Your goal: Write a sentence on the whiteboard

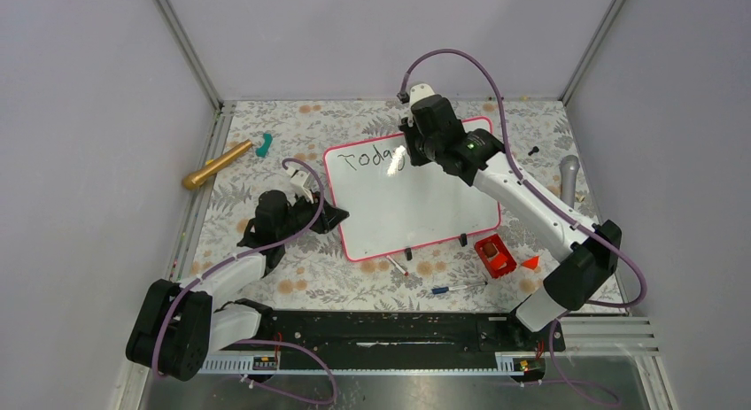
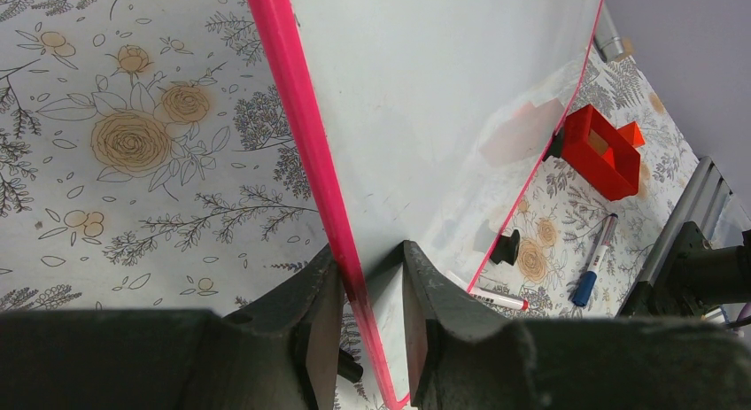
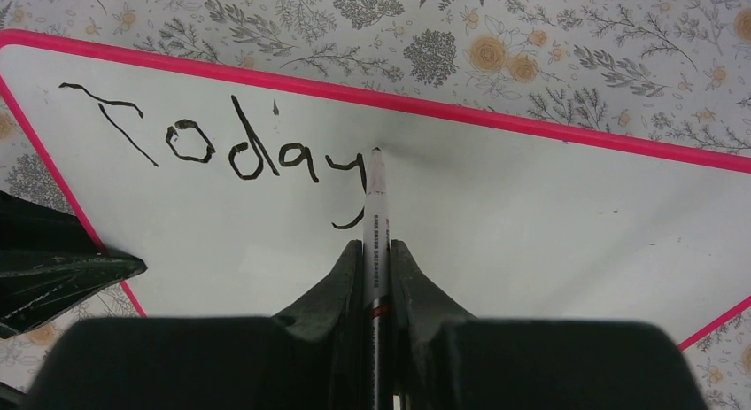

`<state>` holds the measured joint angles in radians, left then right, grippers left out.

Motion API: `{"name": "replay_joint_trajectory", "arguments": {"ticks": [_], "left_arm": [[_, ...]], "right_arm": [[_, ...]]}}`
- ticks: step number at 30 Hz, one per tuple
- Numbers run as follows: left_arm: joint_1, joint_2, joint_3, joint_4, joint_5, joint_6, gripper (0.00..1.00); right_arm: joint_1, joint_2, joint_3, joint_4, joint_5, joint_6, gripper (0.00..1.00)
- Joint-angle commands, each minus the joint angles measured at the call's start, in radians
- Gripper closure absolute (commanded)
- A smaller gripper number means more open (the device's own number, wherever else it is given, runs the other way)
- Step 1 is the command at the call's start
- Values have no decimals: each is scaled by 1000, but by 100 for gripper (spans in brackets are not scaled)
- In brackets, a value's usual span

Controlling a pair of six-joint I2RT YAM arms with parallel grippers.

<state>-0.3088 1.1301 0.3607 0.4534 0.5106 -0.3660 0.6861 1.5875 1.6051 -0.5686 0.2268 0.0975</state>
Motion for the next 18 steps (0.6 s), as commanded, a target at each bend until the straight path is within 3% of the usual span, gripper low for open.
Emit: {"name": "replay_joint_trajectory", "arguments": {"ticks": [1,18], "left_arm": [[0,4,31,2,-40,55,95],[0,-1,29,3,-38,55,96]], "right_arm": [[-14,6,54,1,30,-13,100],[-20,25,55,-17,55,-11,100]]}}
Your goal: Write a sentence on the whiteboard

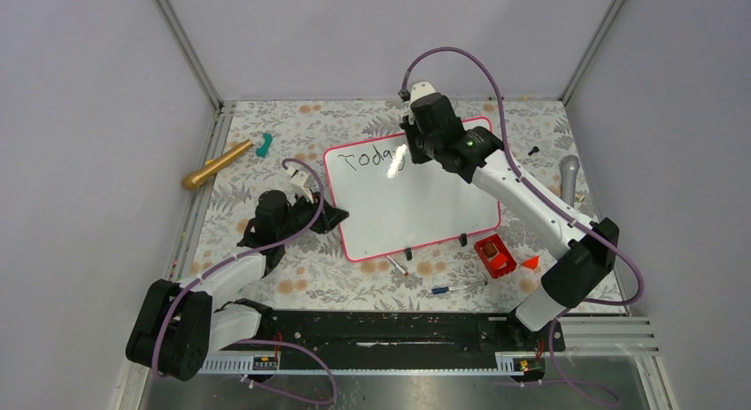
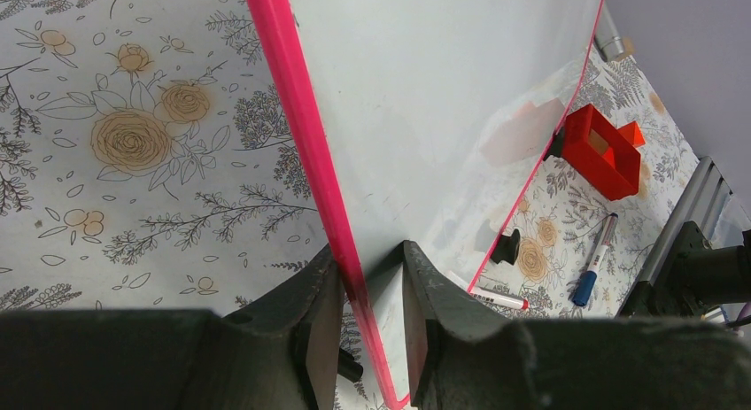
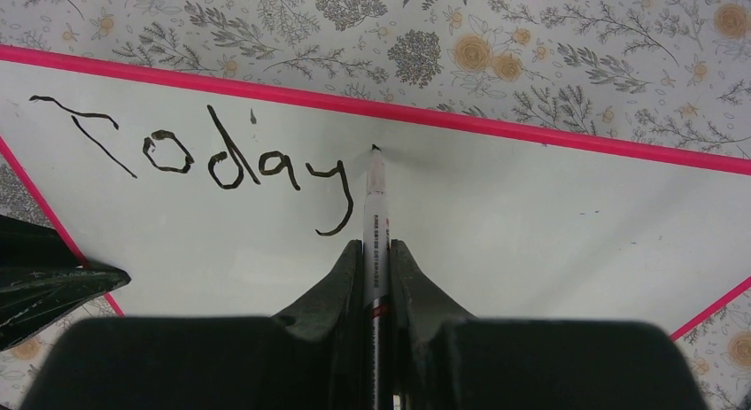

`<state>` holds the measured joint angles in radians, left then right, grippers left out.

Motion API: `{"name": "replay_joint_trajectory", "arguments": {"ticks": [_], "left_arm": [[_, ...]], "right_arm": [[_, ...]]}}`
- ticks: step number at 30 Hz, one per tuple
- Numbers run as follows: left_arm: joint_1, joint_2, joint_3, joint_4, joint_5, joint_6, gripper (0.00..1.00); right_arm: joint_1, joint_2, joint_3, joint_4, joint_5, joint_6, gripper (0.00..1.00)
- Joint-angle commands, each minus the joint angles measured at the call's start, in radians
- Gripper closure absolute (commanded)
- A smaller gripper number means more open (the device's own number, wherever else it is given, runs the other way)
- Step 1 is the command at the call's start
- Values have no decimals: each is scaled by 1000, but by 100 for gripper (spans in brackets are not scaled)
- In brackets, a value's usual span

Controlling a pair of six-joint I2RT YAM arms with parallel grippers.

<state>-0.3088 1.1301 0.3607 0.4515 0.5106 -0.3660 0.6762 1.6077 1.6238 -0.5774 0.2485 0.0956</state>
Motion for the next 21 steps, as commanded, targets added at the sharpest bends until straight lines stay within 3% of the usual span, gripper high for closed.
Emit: {"name": "replay_joint_trajectory", "arguments": {"ticks": [1,21], "left_arm": [[0,-1,29,4,-38,55,96],[0,-6,29,0,-39,56,96]], "right_arm": [[-12,3,35,-7,34,-10,100],[-18,-106,-21,0,16,1,100]]}}
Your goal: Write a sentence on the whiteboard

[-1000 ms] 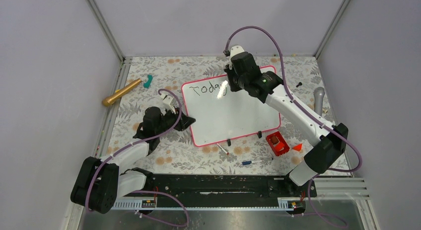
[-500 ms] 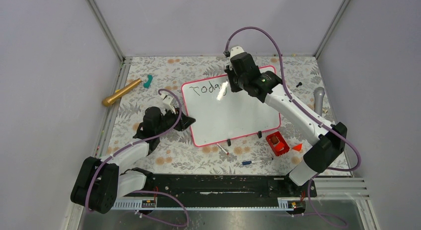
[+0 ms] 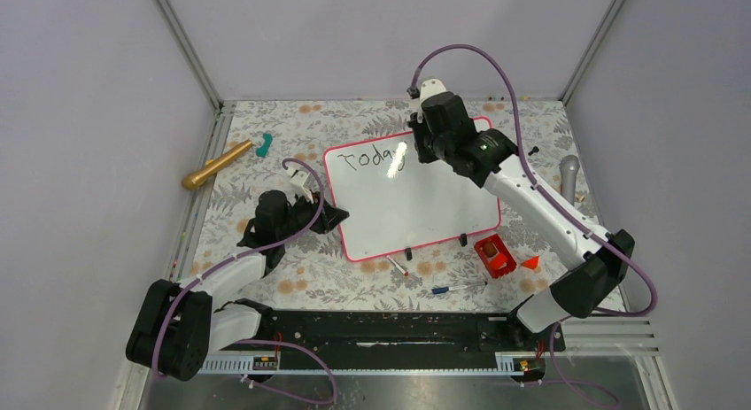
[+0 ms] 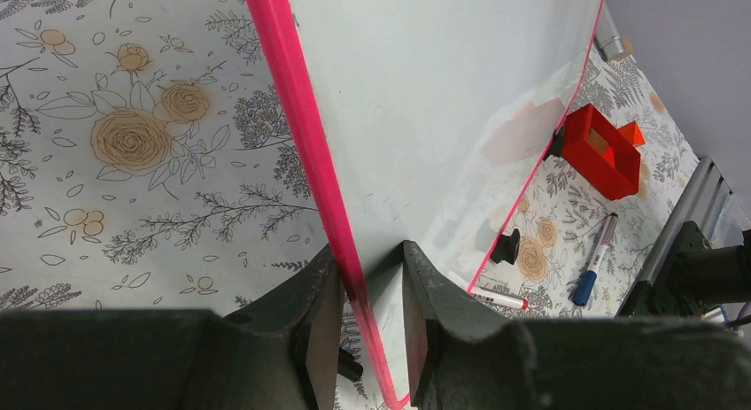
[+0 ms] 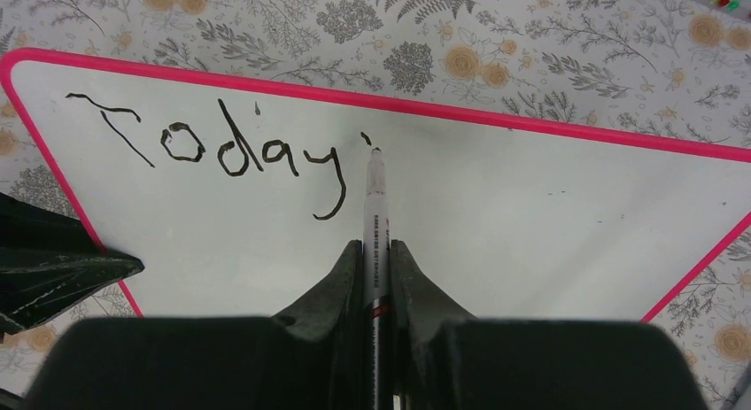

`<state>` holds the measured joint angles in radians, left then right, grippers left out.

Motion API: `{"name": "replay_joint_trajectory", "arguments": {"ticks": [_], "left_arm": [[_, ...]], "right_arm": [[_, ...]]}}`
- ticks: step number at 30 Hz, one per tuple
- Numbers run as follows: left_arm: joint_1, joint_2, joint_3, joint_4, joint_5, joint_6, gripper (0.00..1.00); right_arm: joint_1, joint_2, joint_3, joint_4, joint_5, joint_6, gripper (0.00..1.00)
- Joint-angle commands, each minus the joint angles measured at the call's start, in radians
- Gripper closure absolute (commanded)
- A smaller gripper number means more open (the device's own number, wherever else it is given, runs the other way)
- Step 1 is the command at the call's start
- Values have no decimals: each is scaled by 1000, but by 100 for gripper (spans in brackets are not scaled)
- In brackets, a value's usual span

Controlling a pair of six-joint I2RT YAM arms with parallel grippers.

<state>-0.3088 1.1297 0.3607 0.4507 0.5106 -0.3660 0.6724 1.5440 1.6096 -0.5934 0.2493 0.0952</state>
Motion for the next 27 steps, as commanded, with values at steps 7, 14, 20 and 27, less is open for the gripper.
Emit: {"name": "replay_joint_trajectory", "arguments": {"ticks": [7,14,20,27], "left_arm": [[1,-7,29,1,-39,56,96],[1,-7,29,0,-40,58,96],[0,-7,29,0,-40,58,96],[0,-5,29,0,-40,58,96]], "right_arm": [[-23,-19,-1,3,17,4,100],[-24,7,6,3,12,3,100],[-24,30,14,3,10,4,100],[-26,49,22,2,14,3,100]]}}
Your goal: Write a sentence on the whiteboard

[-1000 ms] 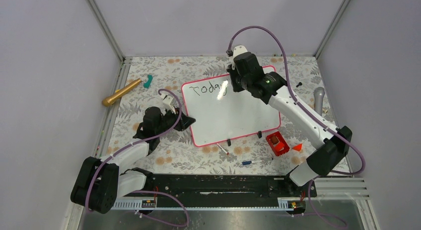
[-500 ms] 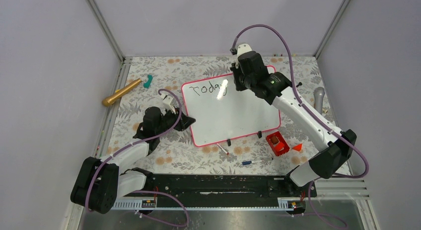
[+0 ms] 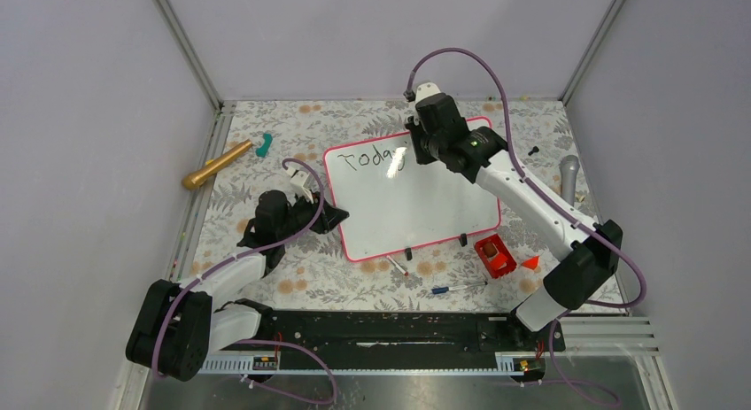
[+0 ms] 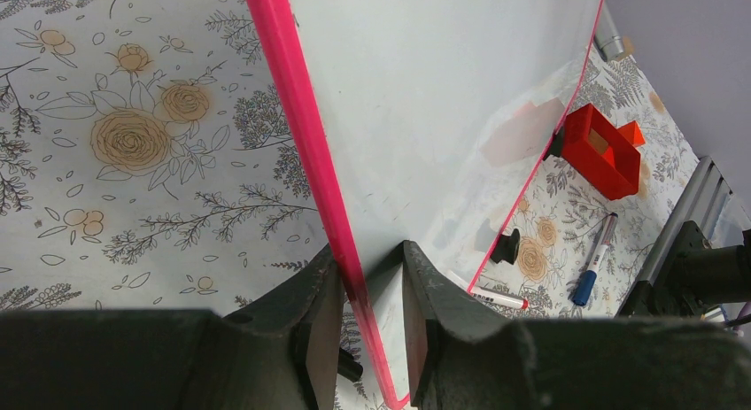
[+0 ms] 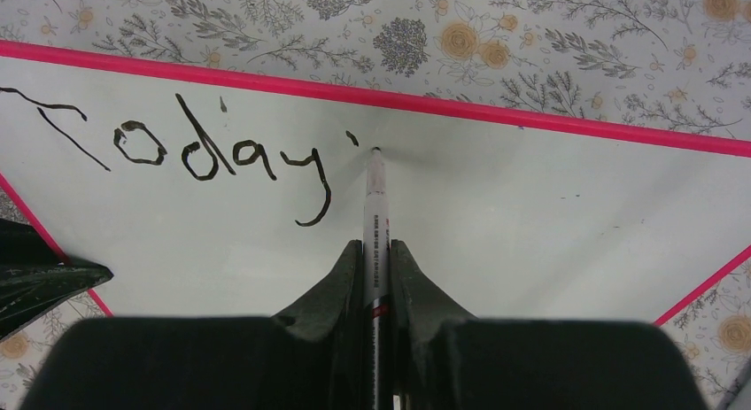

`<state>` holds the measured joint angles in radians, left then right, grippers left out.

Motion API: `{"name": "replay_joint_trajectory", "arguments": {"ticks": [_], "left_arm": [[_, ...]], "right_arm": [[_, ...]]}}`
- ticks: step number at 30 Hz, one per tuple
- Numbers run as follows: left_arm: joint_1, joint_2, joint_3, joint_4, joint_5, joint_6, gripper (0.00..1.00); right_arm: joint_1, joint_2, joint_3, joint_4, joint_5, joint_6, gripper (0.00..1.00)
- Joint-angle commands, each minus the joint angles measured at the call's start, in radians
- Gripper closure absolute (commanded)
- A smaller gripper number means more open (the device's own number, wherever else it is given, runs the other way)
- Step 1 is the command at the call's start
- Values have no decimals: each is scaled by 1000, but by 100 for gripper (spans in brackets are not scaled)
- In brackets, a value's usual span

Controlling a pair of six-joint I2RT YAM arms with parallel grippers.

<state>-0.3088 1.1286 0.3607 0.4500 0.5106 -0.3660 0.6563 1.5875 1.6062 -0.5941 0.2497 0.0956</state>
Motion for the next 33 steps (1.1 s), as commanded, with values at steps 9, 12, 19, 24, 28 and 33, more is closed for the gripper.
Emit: {"name": "replay_joint_trajectory", "arguments": {"ticks": [9,12,19,24,28,33], "left_arm": [[1,-4,29,0,-41,59,96],[1,-3,29,-1,-40,59,96],[2,-5,29,0,-41,59,96],[2,-5,29,0,-39,58,96],[1,-5,29,0,-39,58,97],[0,-7,29,-1,-38,59,96]], "right_arm": [[-10,19,29,2,1,-2,100],[-9,21,30,-4,-15,-3,100],[-9,15,29,-24,-52,-9,100],[-9,9,22,-39,-59,-15,100],[-9,1,10,-45,-26,-15,100],[-9,-11,1,-47,14,-13,100]]}}
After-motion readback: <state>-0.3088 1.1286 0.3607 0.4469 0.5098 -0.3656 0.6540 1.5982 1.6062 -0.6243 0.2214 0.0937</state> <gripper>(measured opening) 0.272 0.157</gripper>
